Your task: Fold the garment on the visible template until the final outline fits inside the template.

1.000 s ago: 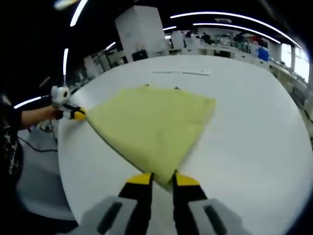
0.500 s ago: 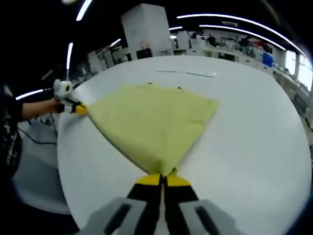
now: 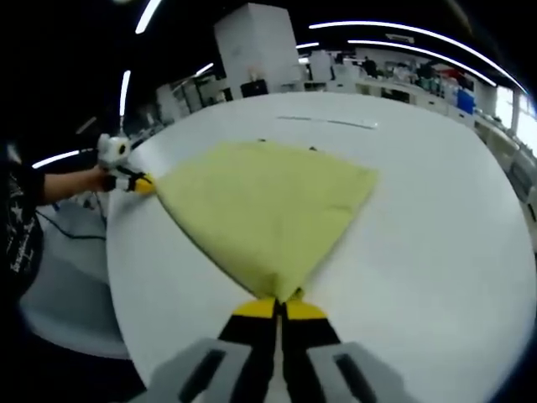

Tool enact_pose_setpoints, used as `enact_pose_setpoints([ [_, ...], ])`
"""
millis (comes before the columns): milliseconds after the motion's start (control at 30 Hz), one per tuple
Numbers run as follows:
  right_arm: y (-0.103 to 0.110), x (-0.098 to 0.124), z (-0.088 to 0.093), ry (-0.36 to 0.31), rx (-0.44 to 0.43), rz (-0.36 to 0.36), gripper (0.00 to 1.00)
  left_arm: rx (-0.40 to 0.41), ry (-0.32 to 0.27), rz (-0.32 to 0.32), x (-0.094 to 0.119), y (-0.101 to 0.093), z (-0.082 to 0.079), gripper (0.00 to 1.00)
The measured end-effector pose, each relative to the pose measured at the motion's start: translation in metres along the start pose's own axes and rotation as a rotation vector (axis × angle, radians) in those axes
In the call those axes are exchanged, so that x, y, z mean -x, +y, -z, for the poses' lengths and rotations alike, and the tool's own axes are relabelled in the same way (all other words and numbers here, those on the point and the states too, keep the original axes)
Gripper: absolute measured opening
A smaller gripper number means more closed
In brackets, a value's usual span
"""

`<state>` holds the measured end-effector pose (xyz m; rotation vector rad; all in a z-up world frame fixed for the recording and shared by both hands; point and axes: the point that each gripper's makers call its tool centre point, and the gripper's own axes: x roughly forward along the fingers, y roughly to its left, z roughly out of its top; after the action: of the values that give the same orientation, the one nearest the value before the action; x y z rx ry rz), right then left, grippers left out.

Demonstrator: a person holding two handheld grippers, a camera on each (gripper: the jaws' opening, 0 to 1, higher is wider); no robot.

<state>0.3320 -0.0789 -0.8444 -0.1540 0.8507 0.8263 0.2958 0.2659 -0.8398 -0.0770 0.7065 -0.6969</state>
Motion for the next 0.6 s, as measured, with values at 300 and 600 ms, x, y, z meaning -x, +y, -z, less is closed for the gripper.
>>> enact_pose_setpoints([
  [300, 0.0040, 0.0009, 0.0025, 0.007, 0.017, 0.009, 0.00, -0.047, 0.012, -0.031, 0.0020, 0.0001, 0.0019, 0.00],
  [600, 0.0055, 0.0019, 0.0048, 0.013, 0.030, 0.042, 0.01, -0.064, 0.026, -0.055, 0.0050, -0.0051, 0.0029, 0.07],
])
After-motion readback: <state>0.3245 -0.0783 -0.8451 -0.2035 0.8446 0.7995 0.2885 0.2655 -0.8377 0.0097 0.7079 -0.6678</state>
